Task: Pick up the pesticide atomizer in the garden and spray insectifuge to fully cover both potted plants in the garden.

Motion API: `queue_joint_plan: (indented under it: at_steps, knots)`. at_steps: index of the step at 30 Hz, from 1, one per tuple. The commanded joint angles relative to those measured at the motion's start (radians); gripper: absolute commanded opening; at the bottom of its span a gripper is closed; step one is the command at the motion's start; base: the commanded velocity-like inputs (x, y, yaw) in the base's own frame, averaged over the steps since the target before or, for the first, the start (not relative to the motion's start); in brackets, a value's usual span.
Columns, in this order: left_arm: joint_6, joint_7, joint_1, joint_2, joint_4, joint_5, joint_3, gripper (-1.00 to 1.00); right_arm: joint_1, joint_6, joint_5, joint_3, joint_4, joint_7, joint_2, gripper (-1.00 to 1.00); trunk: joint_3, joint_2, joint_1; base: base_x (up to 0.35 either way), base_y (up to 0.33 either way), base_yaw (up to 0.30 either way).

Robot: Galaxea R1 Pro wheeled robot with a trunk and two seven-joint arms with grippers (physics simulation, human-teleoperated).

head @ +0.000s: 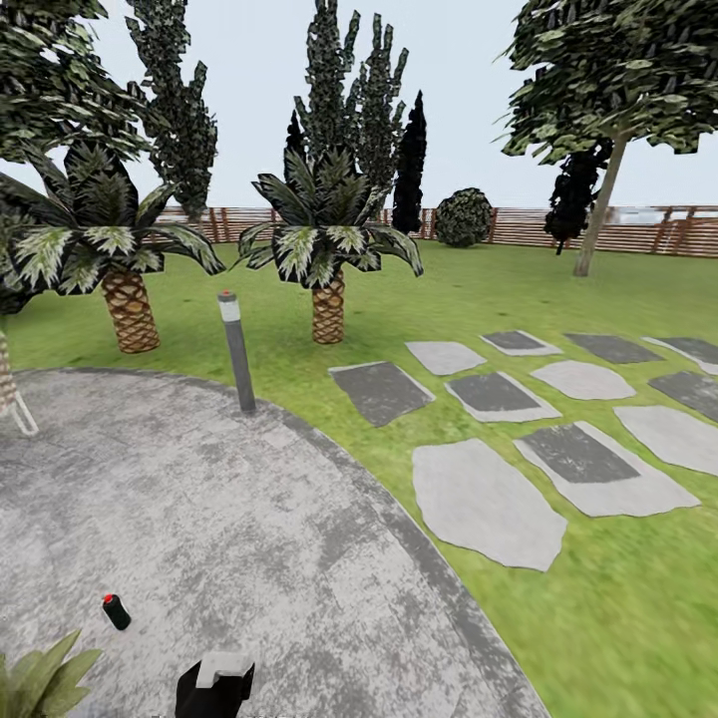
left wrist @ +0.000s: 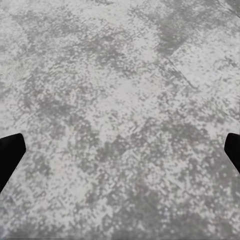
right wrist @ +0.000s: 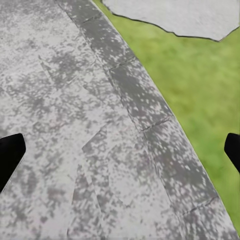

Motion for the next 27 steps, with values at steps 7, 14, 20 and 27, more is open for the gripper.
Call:
queue_joint_plan:
  at_steps: [7, 14, 20, 27]
  knots:
    - [-0.004, 0.001, -0.001, 0.0, 0.001, -0.003, 0.0, 1.0, -0.001, -0.003, 0.003, -0.002, 0.0, 0.0, 0.0, 1.0, -0.001, 0.0, 0.0, 0.112, -0.044, 0.274]
    - [-0.004, 0.001, -0.001, 0.0, 0.001, -0.001, 0.0, 1.0, -0.001, -0.003, 0.003, -0.004, 0.0, 0.0, 0.0, 1.0, -0.001, 0.0, 0.0, 0.23, -0.156, 0.108]
    - [-0.002, 0.001, -0.001, 0.0, 0.001, -0.001, 0.002, 1.0, -0.001, -0.003, 0.003, -0.004, 0.0, 0.0, 0.0, 1.0, -0.001, 0.0, 0.0, 0.239, -0.166, 0.005]
    - [-0.003, 0.001, -0.001, 0.0, 0.001, 0.003, 0.002, 1.0, -0.001, -0.004, 0.003, -0.004, 0.0, -0.001, 0.0, 1.0, -0.001, 0.0, 0.0, 0.24, -0.171, 0.01]
